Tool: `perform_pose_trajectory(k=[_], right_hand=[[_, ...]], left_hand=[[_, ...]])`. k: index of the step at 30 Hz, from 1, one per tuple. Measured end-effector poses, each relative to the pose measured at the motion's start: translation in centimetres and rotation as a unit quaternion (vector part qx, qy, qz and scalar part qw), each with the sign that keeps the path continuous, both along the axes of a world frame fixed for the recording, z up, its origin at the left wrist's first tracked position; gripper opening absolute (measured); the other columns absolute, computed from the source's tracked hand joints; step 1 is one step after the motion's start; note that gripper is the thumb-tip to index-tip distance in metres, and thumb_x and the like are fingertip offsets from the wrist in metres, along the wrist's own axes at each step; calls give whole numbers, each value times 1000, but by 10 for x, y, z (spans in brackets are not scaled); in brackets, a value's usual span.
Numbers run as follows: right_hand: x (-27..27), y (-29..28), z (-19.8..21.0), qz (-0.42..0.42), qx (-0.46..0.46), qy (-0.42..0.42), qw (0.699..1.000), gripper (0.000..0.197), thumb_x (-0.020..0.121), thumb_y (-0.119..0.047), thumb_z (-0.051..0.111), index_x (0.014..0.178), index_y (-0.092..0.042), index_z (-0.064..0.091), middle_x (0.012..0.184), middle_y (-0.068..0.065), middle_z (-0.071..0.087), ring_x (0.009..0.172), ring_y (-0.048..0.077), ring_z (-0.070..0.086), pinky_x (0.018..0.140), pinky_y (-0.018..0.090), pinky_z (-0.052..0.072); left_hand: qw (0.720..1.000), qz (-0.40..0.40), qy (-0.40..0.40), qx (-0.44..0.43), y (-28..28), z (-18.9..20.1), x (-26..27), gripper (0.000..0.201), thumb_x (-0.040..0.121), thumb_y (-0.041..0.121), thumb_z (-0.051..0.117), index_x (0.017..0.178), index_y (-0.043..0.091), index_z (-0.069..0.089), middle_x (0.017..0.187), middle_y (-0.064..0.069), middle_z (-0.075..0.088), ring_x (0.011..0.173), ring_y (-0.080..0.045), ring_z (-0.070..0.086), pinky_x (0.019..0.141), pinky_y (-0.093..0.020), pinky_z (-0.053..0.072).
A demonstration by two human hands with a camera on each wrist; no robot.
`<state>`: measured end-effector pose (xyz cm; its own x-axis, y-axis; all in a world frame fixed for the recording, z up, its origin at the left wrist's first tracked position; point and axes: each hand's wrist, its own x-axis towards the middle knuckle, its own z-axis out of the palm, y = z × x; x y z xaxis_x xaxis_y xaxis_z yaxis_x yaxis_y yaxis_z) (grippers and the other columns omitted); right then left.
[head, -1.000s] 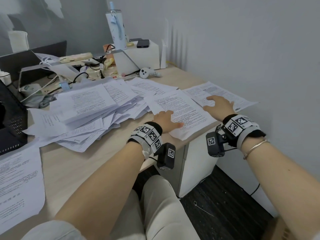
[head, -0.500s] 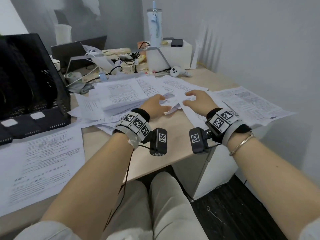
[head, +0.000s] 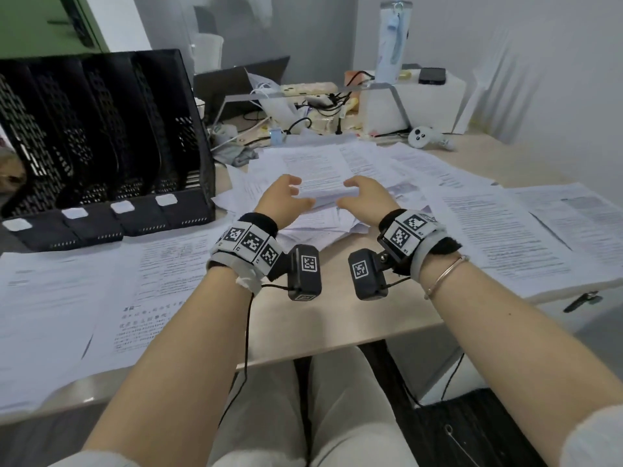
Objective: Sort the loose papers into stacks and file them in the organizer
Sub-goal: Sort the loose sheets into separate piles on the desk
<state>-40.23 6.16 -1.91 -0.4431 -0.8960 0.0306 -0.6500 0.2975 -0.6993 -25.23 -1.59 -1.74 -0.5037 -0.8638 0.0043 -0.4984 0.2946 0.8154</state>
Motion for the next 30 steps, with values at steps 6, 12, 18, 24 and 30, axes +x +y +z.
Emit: perform_pose_trajectory(k=[6,12,18,24,30], right_hand=[[14,-32,-10,54,57,98,992,32,90,-23,58,118,-8,63,153,10,27,142,27,23,112,33,18],[19,-59,-23,86,127,146,977,44,91,-32,55,130,-10,53,155,7,23,145,31,8,116,44,0],[17,-58,-26,62,119,63,989,43,91,-29,56,116,5,55,117,18,56,119,35,47,100,37,29],[10,-42,-15,58,63,12,996,46,90,-26,60,128,0,52,136,14,50,127,28,44,106,33,30],[6,-19,-9,62,17,-2,998,36,90,-23,60,118,-1,63,127,11,60,116,22,55,96,27,39]], left_hand=[[997,49,26,45,-16,-10,27,52,89,23,62,135,13,39,120,-7,59,99,-19,57,77,-28,45],[995,67,29,74,-24,-15,42,53,91,20,58,137,11,34,101,-5,58,91,-20,61,68,-22,47],[992,63,41,100,-25,-17,44,51,94,17,50,141,17,30,109,-11,63,87,-22,63,76,-32,51],[987,57,75,131,-18,-15,32,47,100,26,38,144,23,23,109,-11,60,88,-24,62,74,-32,49],[976,65,109,177,-9,-15,19,51,100,49,23,142,22,28,115,-18,59,94,-31,65,81,-39,55]])
